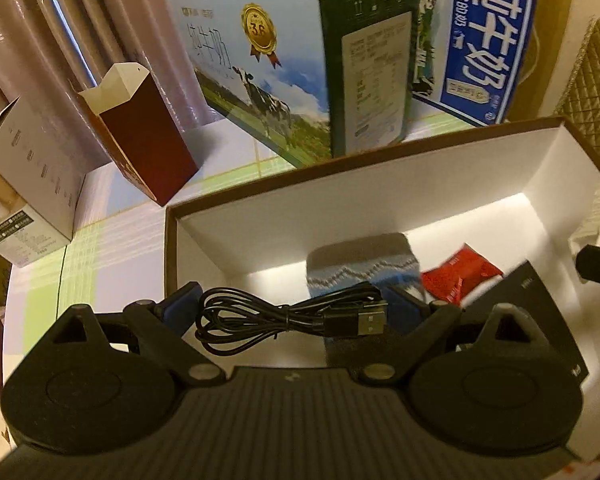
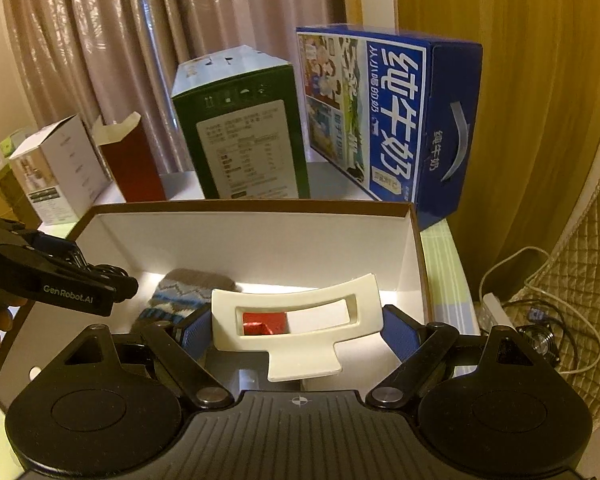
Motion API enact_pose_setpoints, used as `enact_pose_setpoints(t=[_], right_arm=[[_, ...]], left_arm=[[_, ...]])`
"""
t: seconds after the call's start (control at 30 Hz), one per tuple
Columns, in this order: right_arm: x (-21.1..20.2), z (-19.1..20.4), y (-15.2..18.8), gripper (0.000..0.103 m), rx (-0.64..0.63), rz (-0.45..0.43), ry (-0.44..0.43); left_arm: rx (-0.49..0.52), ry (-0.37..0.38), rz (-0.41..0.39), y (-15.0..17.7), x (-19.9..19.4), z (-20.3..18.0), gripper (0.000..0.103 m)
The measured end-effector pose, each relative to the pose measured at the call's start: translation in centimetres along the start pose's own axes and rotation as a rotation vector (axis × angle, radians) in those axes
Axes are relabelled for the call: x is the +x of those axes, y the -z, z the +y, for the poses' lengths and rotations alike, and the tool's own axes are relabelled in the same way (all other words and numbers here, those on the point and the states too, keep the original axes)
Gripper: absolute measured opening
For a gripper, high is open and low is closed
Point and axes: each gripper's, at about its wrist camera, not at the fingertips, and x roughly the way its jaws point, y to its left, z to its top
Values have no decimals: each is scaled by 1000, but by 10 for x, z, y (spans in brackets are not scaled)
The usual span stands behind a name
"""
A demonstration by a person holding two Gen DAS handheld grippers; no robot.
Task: Organize objects
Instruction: 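Carry the cable into the brown box with the left tool while the right tool drops the clip in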
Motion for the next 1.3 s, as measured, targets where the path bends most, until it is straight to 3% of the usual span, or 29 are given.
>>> enact_pose_setpoints(t=[0.37, 0.8, 1.07, 1.13, 1.2, 1.3], right_arm=[[16, -1, -6, 84, 6, 13, 16], [29, -3, -13, 84, 11, 23, 18], [41, -1, -19, 85, 4, 5, 62], [42, -3, -22, 87, 12, -14, 79], [39, -6, -25, 96, 29, -39, 89], [29, -11, -29, 98, 54, -73, 73]], left_arm=[[20, -7, -17, -13, 11, -2, 94], [-44, 2, -36, -21, 7, 10, 97], [-68, 6, -41, -17, 2, 13, 99], [-70, 14, -49, -16, -1, 13, 99], [-74, 17, -53, -15, -4, 14, 99], [-87, 27, -59, -13, -9, 15, 99]])
